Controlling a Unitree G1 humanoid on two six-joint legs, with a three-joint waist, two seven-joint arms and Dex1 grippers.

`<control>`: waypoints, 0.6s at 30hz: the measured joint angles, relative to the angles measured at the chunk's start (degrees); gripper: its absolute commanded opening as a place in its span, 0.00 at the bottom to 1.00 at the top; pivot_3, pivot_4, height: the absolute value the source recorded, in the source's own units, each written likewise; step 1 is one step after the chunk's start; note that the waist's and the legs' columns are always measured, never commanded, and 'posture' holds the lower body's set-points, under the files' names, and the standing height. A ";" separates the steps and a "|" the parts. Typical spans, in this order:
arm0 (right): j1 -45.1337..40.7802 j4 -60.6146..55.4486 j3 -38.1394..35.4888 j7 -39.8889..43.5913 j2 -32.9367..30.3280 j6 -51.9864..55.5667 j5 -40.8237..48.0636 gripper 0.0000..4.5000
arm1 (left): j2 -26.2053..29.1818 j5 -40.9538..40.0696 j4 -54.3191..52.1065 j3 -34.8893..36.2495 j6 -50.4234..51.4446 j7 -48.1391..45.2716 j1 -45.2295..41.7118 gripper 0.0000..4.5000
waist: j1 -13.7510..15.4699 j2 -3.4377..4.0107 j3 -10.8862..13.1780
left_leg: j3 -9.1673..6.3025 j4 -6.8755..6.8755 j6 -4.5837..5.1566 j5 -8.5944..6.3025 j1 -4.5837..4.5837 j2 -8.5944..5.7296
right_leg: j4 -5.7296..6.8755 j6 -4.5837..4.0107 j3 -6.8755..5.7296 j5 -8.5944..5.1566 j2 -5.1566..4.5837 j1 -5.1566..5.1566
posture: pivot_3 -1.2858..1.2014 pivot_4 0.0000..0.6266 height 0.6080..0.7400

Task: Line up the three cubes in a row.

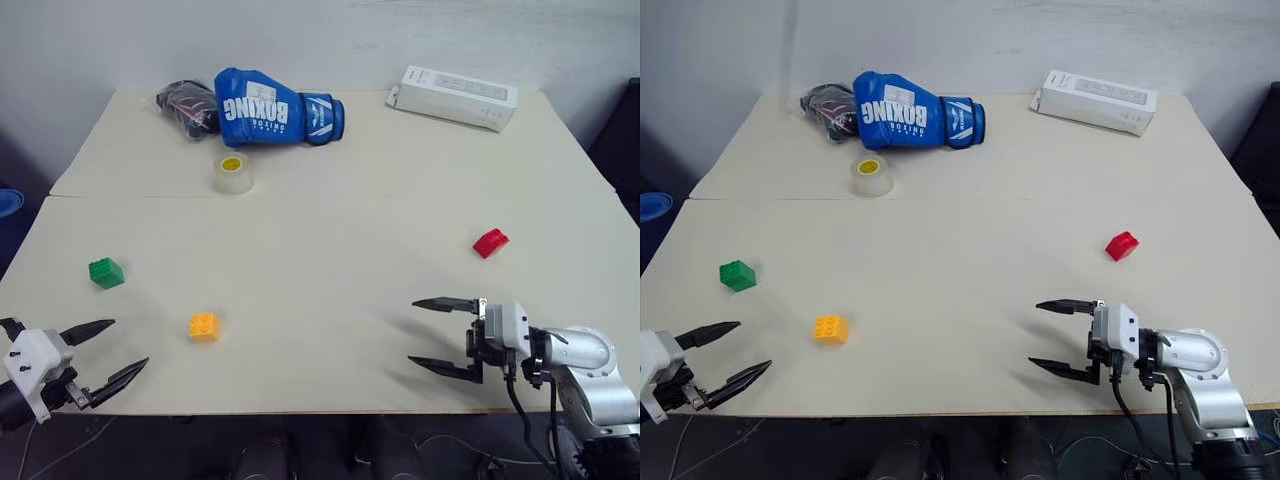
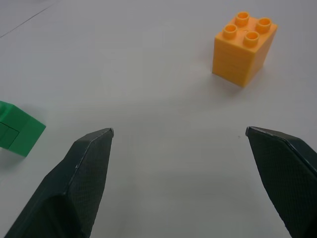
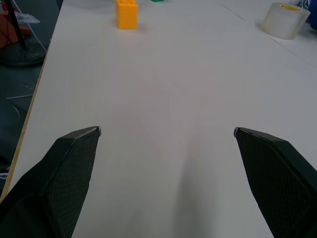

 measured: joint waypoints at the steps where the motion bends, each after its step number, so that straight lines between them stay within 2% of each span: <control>1: 0.01 0.00 0.30 -0.11 0.08 0.04 -0.05 0.98 | 0.00 -0.33 -0.44 0.01 0.48 0.03 0.00 1.00 | 0.00 0.00 0.00 | 0.00 0.00 0.00 0.00 0.00 0.00 | 0.00 0.00 0.00 0.00 0.00 0.00 | 0.52 0.24 1.00; 4: 0.14 -0.23 0.38 -1.06 0.63 0.73 0.46 0.98 | 0.04 -4.33 -2.53 0.41 4.27 -0.81 0.04 1.00 | 0.00 0.00 0.00 | 0.00 0.00 0.00 0.00 0.00 0.00 | 0.01 0.00 0.00 0.00 0.00 0.00 | 0.52 0.24 1.00; 8: 4.52 -3.44 -3.69 -3.42 0.28 6.95 6.71 0.98 | 4.40 -15.29 -7.94 1.00 18.38 -3.59 -0.15 1.00 | 0.57 -0.03 0.01 | -0.09 0.01 0.01 0.01 -0.02 -0.01 | 0.00 -0.01 0.00 -0.01 -0.01 0.03 | 0.52 0.24 1.00; 12: 9.09 -4.59 -11.80 -9.58 1.53 5.17 7.46 0.98 | 5.13 -15.94 -11.11 -1.68 20.70 -3.00 -6.95 1.00 | 1.07 0.00 -0.02 | -0.07 0.02 0.01 0.03 0.00 -0.07 | 0.03 -0.01 0.02 0.00 -0.02 0.05 | 0.52 0.24 1.00; 15: 15.60 -3.41 -20.00 -14.22 3.35 1.48 5.78 0.98 | 4.07 -15.75 -13.51 -6.77 21.77 -1.18 -12.87 1.00 | 1.58 0.00 -0.04 | -0.04 0.00 -0.04 0.00 0.00 -0.06 | 0.02 0.00 0.03 0.00 0.04 0.06 | 0.52 0.24 1.00; 18: 18.96 -0.55 -24.44 -18.41 5.99 -0.94 4.28 0.98 | 2.68 -13.85 -14.60 -12.15 21.27 -0.54 -16.24 1.00 | 1.33 -0.02 -0.05 | 0.10 0.00 -0.04 0.02 0.04 -0.05 | 0.04 0.01 0.11 0.01 0.10 0.06 | 0.52 0.24 1.00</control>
